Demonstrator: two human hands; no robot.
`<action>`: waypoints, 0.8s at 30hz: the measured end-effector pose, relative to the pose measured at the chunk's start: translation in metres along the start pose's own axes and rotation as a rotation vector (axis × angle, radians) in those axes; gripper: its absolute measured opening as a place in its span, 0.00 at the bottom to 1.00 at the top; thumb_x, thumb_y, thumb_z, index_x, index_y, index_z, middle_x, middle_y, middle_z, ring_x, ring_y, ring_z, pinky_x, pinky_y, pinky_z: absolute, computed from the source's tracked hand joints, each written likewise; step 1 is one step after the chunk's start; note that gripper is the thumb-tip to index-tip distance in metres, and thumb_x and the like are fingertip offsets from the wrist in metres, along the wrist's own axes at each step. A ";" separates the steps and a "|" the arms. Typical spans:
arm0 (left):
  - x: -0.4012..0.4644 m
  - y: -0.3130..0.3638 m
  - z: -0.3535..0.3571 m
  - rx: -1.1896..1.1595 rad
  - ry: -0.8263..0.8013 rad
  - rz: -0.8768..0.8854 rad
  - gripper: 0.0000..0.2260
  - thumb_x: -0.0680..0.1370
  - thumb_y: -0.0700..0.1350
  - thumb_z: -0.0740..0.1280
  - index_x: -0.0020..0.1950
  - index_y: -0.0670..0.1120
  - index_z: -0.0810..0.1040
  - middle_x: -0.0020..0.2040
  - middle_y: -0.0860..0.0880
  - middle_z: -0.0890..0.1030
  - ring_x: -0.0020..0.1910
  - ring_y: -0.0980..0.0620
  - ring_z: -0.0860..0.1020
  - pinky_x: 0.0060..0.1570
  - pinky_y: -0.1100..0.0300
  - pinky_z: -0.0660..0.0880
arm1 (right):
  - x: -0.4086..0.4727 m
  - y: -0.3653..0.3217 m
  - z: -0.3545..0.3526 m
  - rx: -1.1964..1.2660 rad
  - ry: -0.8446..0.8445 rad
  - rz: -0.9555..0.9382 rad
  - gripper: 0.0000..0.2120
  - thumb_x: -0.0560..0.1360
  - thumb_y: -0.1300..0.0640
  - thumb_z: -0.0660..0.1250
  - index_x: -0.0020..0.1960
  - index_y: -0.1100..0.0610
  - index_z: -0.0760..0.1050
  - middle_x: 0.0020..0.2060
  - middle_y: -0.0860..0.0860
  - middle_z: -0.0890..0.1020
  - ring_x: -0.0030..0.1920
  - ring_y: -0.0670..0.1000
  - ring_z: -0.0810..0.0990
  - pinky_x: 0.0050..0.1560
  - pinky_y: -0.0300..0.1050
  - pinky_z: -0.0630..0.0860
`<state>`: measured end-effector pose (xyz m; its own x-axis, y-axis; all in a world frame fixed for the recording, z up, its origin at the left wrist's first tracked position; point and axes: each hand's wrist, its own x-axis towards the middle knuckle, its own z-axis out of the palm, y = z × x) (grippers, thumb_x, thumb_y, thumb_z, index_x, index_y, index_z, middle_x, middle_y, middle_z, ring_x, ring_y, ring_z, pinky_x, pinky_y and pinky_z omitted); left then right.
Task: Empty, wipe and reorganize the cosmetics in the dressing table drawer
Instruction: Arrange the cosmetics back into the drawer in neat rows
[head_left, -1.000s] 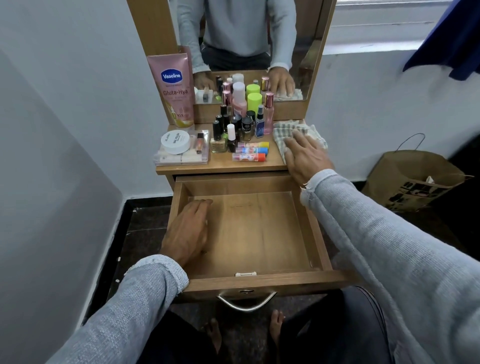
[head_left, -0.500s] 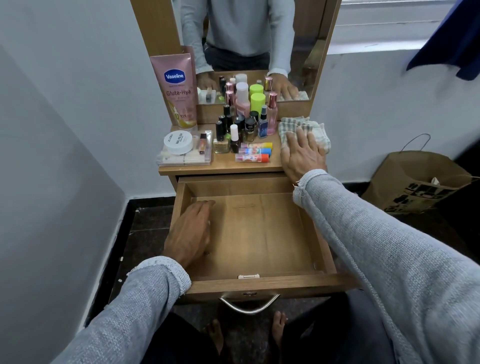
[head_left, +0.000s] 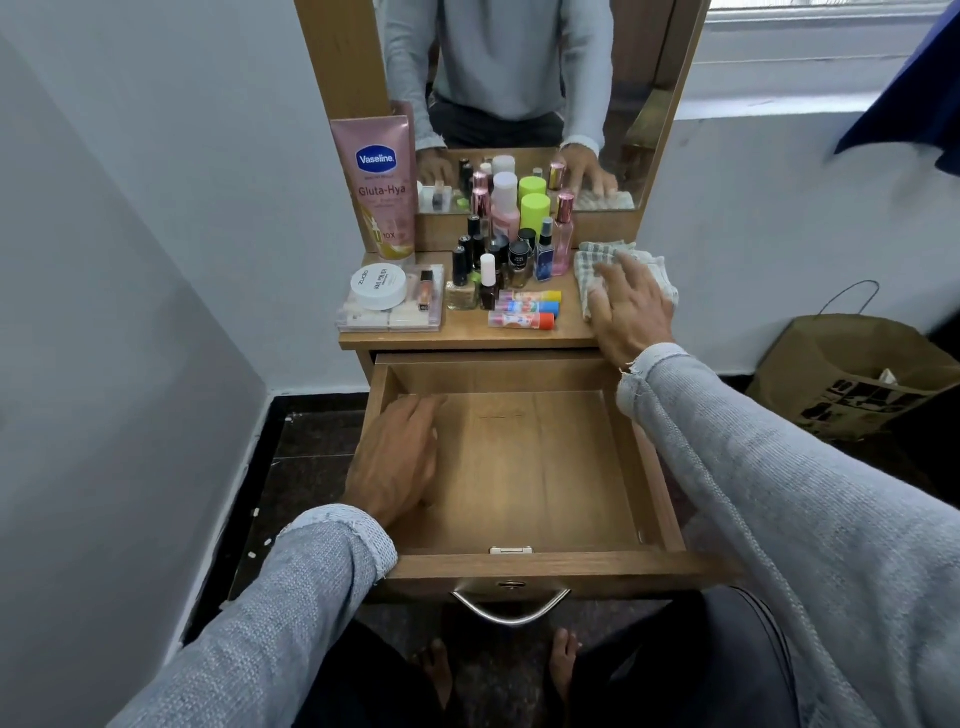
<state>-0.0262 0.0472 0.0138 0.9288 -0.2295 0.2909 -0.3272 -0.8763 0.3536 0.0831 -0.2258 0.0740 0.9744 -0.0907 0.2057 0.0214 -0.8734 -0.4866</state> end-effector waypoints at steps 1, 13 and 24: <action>0.001 0.000 -0.002 0.003 0.032 0.008 0.16 0.76 0.35 0.66 0.64 0.43 0.77 0.58 0.45 0.81 0.57 0.46 0.79 0.57 0.54 0.75 | -0.001 -0.003 -0.004 0.005 0.066 -0.039 0.22 0.79 0.48 0.51 0.70 0.51 0.66 0.74 0.53 0.63 0.74 0.54 0.59 0.72 0.57 0.54; 0.102 0.038 -0.066 -0.188 0.360 -0.124 0.09 0.80 0.44 0.65 0.59 0.46 0.78 0.54 0.49 0.82 0.49 0.53 0.79 0.50 0.57 0.79 | 0.013 -0.078 -0.027 0.058 0.187 -0.343 0.07 0.77 0.52 0.62 0.52 0.52 0.75 0.50 0.49 0.77 0.51 0.51 0.73 0.55 0.49 0.65; 0.157 0.037 -0.062 -0.023 0.207 -0.193 0.11 0.78 0.48 0.69 0.58 0.47 0.80 0.53 0.48 0.83 0.50 0.46 0.80 0.47 0.54 0.75 | 0.051 -0.124 -0.013 -0.038 -0.096 -0.322 0.11 0.77 0.55 0.64 0.58 0.48 0.76 0.56 0.46 0.80 0.58 0.50 0.76 0.55 0.48 0.66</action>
<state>0.0965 0.0051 0.1280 0.9200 0.0342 0.3905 -0.1537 -0.8850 0.4395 0.1276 -0.1283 0.1555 0.9358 0.2365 0.2615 0.3246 -0.8675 -0.3770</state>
